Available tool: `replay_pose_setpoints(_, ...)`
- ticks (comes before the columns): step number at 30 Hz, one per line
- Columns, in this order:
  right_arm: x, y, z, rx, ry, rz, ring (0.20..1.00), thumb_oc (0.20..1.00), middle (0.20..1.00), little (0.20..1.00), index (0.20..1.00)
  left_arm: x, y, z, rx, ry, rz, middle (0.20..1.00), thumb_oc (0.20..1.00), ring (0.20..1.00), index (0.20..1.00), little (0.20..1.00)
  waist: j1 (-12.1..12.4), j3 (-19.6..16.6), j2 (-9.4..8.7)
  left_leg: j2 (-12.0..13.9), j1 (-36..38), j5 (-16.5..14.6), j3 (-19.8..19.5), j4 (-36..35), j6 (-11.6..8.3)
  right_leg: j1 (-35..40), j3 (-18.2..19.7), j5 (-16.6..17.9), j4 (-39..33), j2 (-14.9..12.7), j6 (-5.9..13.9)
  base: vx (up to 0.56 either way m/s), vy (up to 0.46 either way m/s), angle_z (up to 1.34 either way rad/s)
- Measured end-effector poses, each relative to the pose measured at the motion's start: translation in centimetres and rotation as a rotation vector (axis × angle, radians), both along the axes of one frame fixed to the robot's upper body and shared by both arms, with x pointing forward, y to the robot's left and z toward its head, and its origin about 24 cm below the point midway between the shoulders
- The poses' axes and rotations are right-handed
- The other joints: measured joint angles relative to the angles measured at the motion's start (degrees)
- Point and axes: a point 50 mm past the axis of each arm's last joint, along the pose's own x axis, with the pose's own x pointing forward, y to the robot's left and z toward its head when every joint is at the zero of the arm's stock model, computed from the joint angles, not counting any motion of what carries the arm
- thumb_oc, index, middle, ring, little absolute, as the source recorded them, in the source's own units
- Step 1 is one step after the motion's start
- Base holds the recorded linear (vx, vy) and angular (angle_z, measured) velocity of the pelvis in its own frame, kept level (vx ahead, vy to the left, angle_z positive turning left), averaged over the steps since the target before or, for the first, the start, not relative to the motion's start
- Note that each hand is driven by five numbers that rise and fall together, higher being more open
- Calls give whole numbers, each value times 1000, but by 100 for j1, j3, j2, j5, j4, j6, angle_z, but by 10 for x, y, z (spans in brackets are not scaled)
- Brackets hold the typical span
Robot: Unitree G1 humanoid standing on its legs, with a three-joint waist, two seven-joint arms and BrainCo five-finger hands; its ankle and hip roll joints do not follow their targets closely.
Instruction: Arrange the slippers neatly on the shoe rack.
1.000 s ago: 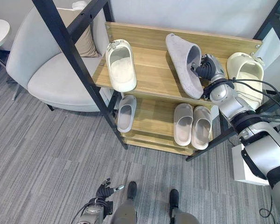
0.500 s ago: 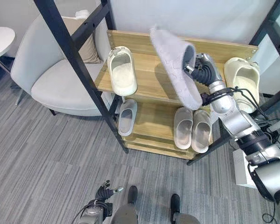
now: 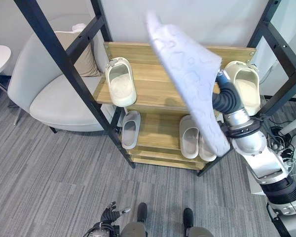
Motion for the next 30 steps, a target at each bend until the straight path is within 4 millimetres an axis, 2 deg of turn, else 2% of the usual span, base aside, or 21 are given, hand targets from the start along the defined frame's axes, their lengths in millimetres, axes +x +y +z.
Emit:
replay_pose_setpoints(6, -13, 48, -33, -41, 187, 280, 200, 200, 200, 200, 200, 0, 1, 0, 20, 1, -4, 1000, 1000, 1000, 1000, 1000, 4, -20, -13, -3, -20, 15, -61, 0, -23, 7, -47, -6, 1, 1, 9, -19, -1, 4)
replay_pose_setpoints(10, -9, 58, -54, -112, 279, 311, 200, 200, 200, 200, 200, -1, 2, 0, 24, 2, -2, 1000, 1000, 1000, 1000, 1000, 36, -22, -24, -5, -50, -2, -104, -1, -36, 10, -126, -30, 0, -1, 42, -69, -5, 8)
replay_pose_setpoints(12, -1, 59, -75, -172, 369, 289, 200, 200, 200, 200, 200, -1, 4, 1, 29, 0, -3, 1000, 1000, 1000, 1000, 1000, 49, -40, -36, -1, -168, 10, -119, 0, -40, -98, -140, -17, 0, 4, 54, -172, -5, 4)
replay_pose_setpoints(15, 12, 53, -97, -246, 435, 198, 200, 200, 200, 200, 200, 2, 4, 1, 37, -7, 4, 1000, 1000, 1000, 1000, 1000, 70, -18, -32, -11, -415, 176, -192, 21, -21, -314, -182, 22, 17, 7, 33, -244, -9, 12)
replay_pose_setpoints(17, 27, 45, -114, -328, 462, 87, 200, 200, 200, 200, 200, 11, 3, 4, 48, -27, -11, 1000, 1000, 1000, 1000, 1000, 54, 85, -14, -12, -675, 228, -279, 40, -97, -529, -273, 40, 35, 8, -15, -136, -4, 18)
replay_pose_setpoints(19, 48, 21, -130, -464, 459, -111, 200, 200, 200, 200, 200, 27, 0, 9, 47, -75, -11, 1000, 1000, 1000, 1000, 1000, 92, 330, 49, -20, -1077, 317, -403, 46, -68, -878, -315, 135, 37, 17, -30, -135, 9, 21)
replay_pose_setpoints(21, 61, -1, -139, -520, 457, -252, 200, 200, 200, 200, 200, 35, 1, 13, 45, -104, 5, 1000, 1000, 1000, 1000, 1000, 166, 550, 107, -25, -1337, 383, -415, 146, -121, -1139, -320, 157, 156, 13, -18, -118, 26, 11)
replay_pose_setpoints(22, 73, -21, -139, -539, 460, -378, 200, 200, 200, 200, 200, 42, 1, 16, 48, -131, 13, 1000, 1000, 1000, 1000, 1000, 193, 777, 161, -39, -1505, 375, -429, 216, -107, -1305, -321, 160, 238, 6, -15, -92, 34, 2)
replay_pose_setpoints(23, 77, -29, -138, -531, 459, -428, 200, 200, 200, 200, 200, 43, 3, 17, 48, -135, 19, 1000, 1000, 1000, 1000, 1000, 197, 841, 179, -42, -1608, 373, -430, 260, -105, -1412, -315, 158, 300, -1, -17, -64, 44, 1)
replay_pose_setpoints(25, 95, -57, -120, -490, 401, -630, 200, 200, 200, 200, 200, 48, 7, 20, 58, -151, 44, 1000, 1000, 1000, 1000, 1000, 207, 1082, 240, -49, -1962, 368, -432, 367, -97, -1781, -305, 156, 442, -8, -20, -81, 59, -1)
replay_pose_setpoints(26, 101, -62, -113, -477, 376, -677, 200, 200, 200, 200, 200, 51, 9, 21, 63, -160, 49, 1000, 1000, 1000, 1000, 1000, 214, 1181, 258, -52, -1968, 392, -429, 368, -88, -1795, -308, 159, 457, -9, -17, -94, 93, -1)
replay_pose_setpoints(27, 111, -68, -98, -444, 333, -749, 200, 200, 200, 200, 200, 55, 11, 24, 65, -183, 63, 1000, 1000, 1000, 1000, 1000, 208, 1216, 275, -53, -2091, 402, -426, 381, -97, -1966, -308, 130, 547, -11, -33, -43, 53, -2)
replay_pose_setpoints(30, 125, -68, -62, -356, 217, -835, 200, 200, 200, 200, 200, 69, 9, 34, 60, -249, 55, 1000, 1000, 1000, 1000, 1000, 217, 1244, 318, -58, -2320, 497, -426, 422, -73, -2246, -309, 67, 720, -18, -15, -48, 74, 2)
